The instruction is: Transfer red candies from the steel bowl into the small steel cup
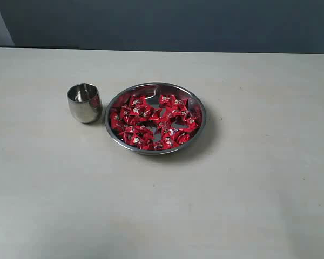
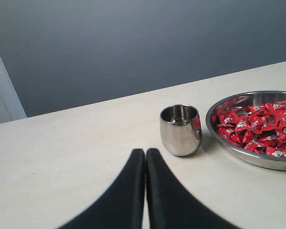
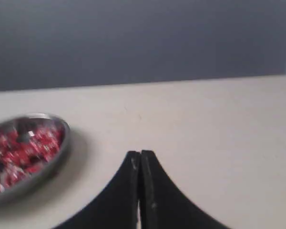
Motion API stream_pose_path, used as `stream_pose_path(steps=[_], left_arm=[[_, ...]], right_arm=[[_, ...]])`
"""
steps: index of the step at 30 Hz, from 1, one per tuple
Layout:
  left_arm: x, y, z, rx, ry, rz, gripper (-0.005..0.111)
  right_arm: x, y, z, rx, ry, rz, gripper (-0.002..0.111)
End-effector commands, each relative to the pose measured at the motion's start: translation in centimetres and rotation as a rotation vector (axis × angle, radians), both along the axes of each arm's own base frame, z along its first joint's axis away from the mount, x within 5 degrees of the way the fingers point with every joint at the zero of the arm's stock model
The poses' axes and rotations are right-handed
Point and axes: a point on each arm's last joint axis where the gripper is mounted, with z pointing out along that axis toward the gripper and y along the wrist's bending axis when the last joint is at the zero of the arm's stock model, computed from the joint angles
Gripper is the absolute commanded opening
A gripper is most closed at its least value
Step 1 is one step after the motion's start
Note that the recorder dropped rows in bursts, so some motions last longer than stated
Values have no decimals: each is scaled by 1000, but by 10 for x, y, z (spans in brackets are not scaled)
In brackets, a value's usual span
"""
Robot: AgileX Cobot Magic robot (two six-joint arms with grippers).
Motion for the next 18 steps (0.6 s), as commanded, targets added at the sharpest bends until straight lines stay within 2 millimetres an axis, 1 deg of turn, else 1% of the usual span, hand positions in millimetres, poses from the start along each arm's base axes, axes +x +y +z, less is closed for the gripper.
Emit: stream_pose_path(steps=[1, 3, 4, 5, 6, 7, 9, 10, 12, 18], left_arm=[[0, 0, -1, -8, -4, 0, 2], [0, 0, -1, -8, -4, 0, 2], [0, 0, -1, -8, -4, 0, 2], [0, 0, -1, -8, -4, 0, 2], [0, 0, -1, -8, -4, 0, 2], [0, 0, -1, -8, -4, 0, 2], [0, 0, -1, -8, -4, 0, 2], [0, 0, -1, -8, -4, 0, 2], [0, 0, -1, -8, -4, 0, 2], [0, 0, -1, -8, -6, 0, 2]], right_arm=[[-2, 6, 32, 206, -333, 69, -1], [-7, 7, 48, 231, -519, 106, -1], [-10, 7, 54, 240, -589, 120, -1], [-12, 7, 57, 245, -624, 127, -1], [-12, 7, 58, 266, -632, 133, -1], [-12, 7, 58, 329, -620, 144, -1], [-12, 8, 58, 615, -562, 199, -1], [-12, 8, 58, 664, -549, 210, -1], [-12, 9, 58, 694, -538, 224, -1], [-12, 9, 56, 704, -517, 216, -1]])
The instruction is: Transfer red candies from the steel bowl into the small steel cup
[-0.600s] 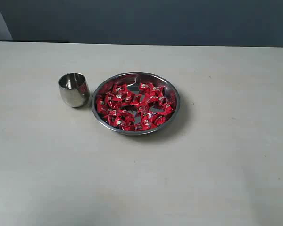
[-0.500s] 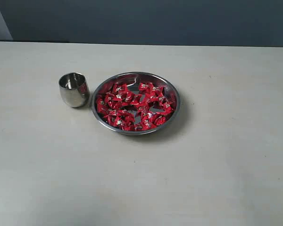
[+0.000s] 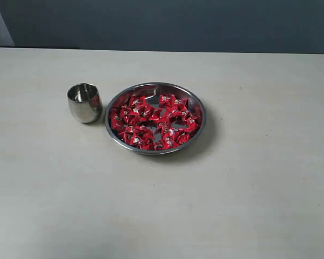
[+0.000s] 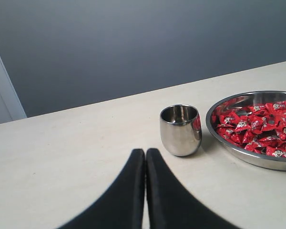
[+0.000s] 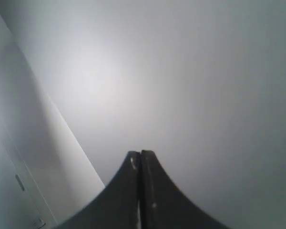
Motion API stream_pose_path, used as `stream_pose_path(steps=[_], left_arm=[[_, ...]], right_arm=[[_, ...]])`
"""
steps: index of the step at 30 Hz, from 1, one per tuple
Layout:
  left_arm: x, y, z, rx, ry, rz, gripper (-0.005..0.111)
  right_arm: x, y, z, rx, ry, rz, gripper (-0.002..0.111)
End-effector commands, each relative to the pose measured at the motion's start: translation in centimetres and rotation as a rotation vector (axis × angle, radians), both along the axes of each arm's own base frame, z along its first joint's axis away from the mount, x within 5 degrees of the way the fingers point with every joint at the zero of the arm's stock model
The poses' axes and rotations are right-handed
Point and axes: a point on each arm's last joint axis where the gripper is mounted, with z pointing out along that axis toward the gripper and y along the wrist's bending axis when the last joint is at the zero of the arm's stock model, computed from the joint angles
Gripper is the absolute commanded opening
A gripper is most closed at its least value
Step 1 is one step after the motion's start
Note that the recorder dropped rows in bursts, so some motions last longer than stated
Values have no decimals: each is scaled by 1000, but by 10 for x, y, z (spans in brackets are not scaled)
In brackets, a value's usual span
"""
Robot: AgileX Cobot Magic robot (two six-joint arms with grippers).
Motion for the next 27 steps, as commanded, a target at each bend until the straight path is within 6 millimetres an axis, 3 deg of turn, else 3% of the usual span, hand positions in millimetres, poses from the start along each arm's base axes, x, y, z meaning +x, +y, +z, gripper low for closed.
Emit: stream_pose_path(steps=[1, 8, 12, 14, 16, 21, 25, 27], left_arm=[[0, 0, -1, -8, -6, 0, 2], [0, 0, -1, -8, -6, 0, 2], [0, 0, -1, -8, -6, 0, 2], [0, 0, -1, -8, -6, 0, 2], [0, 0, -1, -8, -6, 0, 2], [0, 0, -1, -8, -6, 0, 2], [0, 0, -1, -8, -6, 0, 2], [0, 0, -1, -8, -6, 0, 2]], right_arm=[[0, 0, -1, 7, 7, 2, -1], [4, 0, -9, -28, 98, -17, -1], [1, 2, -2, -45, 9, -4, -1], [3, 4, 4, -111, 12, -10, -1], [10, 7, 18, -288, 83, -57, -1], [58, 11, 73, -597, 240, -152, -1], [128, 21, 112, -740, 314, -165, -1], [168, 26, 118, -800, 374, -164, -1]])
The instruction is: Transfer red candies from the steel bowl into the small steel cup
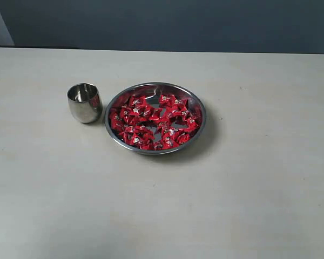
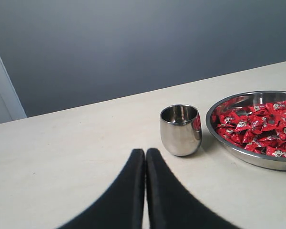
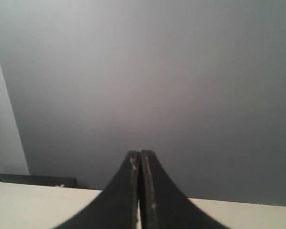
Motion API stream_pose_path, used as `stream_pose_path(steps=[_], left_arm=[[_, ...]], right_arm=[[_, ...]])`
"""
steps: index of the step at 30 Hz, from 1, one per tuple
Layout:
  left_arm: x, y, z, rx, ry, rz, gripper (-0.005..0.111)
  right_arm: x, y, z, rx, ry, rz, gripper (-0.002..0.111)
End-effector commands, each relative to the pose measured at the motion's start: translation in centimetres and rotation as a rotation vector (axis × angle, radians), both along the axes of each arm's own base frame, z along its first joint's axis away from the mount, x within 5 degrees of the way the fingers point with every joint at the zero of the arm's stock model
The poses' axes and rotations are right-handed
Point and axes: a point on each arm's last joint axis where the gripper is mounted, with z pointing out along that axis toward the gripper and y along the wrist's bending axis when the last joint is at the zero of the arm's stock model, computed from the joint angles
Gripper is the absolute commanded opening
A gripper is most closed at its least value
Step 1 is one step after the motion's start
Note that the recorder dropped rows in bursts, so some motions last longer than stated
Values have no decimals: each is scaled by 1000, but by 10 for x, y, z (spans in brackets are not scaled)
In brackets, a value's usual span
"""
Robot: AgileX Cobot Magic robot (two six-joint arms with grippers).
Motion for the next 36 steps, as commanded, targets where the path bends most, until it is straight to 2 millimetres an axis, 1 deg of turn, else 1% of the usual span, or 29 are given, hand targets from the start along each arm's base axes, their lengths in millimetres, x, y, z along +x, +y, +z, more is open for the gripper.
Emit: stream_pose_path(steps=[1, 2, 3, 4, 5, 6, 7, 8, 10, 13, 16, 18, 20, 22, 24, 26, 29, 31, 33, 36], left_arm=[[0, 0, -1, -8, -6, 0, 2], [0, 0, -1, -8, -6, 0, 2], [0, 0, -1, -8, -6, 0, 2], [0, 0, -1, -8, -4, 0, 2], [0, 0, -1, -8, -4, 0, 2], [0, 0, -1, -8, -4, 0, 2], [0, 0, -1, -8, -6, 0, 2], [0, 0, -1, -8, -6, 0, 2], [0, 0, -1, -8, -6, 0, 2], [0, 0, -1, -8, -6, 0, 2], [0, 0, -1, -8, -6, 0, 2], [0, 0, -1, -8, -6, 0, 2], [0, 0, -1, -8, -6, 0, 2], [0, 0, -1, -8, -6, 0, 2], [0, 0, -1, -8, -6, 0, 2], [0, 0, -1, -8, -6, 0, 2], [0, 0, -1, -8, -6, 0, 2], [0, 0, -1, -8, -6, 0, 2], [0, 0, -1, -8, -6, 0, 2], [0, 0, -1, -8, -6, 0, 2]], right_arm=[[91, 13, 8, -166, 158, -42, -1], [108, 18, 8, -193, 189, -52, -1], [128, 25, 1, -233, 236, -59, -1], [146, 33, -7, -263, 285, -64, -1], [159, 41, -15, -291, 321, -63, -1], [177, 55, -28, -340, 369, -54, -1], [187, 65, -38, -375, 397, -39, -1], [199, 78, -52, -408, 434, -18, -1], [216, 108, -78, -480, 490, 41, -1], [230, 151, -113, -559, 575, 115, -1], [237, 184, -138, -631, 663, 159, -1], [240, 202, -154, -699, 710, 211, -1], [240, 218, -162, -748, 760, 276, -1], [240, 230, -166, -774, 812, 350, 1], [243, 238, -165, -786, 858, 415, 9], [246, 247, -163, -761, 886, 466, 19], [254, 255, -162, -725, 885, 473, 33], [258, 260, -164, -697, 896, 481, 36], [260, 264, -168, -672, 916, 491, 37], [261, 268, -180, -653, 974, 508, 37]])
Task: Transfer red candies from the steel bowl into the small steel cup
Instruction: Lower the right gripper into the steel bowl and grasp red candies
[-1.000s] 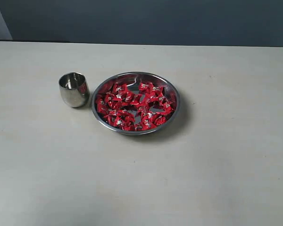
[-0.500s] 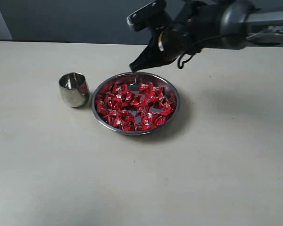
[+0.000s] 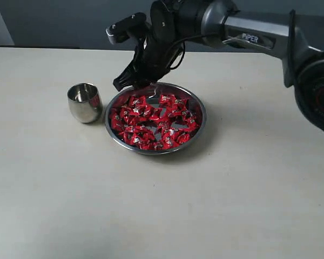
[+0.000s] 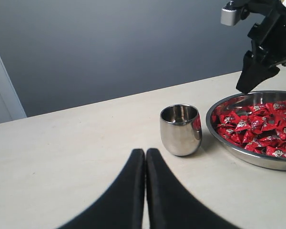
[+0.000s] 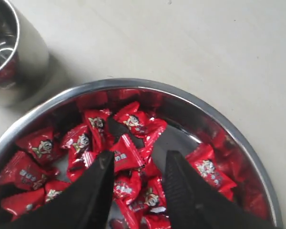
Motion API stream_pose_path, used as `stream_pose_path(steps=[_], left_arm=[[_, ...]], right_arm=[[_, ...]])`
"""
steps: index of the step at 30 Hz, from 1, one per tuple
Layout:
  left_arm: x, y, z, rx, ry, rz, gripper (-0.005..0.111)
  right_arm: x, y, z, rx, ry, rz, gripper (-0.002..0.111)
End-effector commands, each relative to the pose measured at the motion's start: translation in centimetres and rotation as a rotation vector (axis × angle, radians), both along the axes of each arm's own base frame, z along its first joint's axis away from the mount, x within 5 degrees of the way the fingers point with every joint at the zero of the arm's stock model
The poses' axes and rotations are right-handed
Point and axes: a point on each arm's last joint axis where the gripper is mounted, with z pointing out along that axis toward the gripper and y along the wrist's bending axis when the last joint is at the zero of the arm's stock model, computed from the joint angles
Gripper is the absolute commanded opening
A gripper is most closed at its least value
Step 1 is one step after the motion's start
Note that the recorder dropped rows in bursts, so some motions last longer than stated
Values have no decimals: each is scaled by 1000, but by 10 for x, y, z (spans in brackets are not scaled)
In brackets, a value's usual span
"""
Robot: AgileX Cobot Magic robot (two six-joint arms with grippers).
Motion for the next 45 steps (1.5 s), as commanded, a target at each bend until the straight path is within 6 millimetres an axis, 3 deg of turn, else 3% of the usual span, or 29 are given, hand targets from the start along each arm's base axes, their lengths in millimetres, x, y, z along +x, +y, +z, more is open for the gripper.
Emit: stream_pose_path(steps=[1, 6, 17, 25, 38, 42, 45], left_arm=[[0, 0, -1, -8, -6, 0, 2], [0, 0, -1, -8, -6, 0, 2], [0, 0, -1, -8, -6, 0, 2], [0, 0, -1, -8, -6, 0, 2], [0, 0, -1, -8, -6, 0, 2], [0, 0, -1, -8, -4, 0, 2], [0, 0, -1, -8, -4, 0, 2]], right_arm=[[2, 4, -18, -10, 82, -2, 37], [3, 5, -34, -29, 114, -8, 37], [3, 4, -37, -35, 123, -10, 37], [3, 4, -53, -58, 158, -13, 37], [4, 2, -55, -85, 149, -8, 37], [3, -1, -65, -133, 172, 0, 37], [4, -1, -62, -124, 160, 0, 32]])
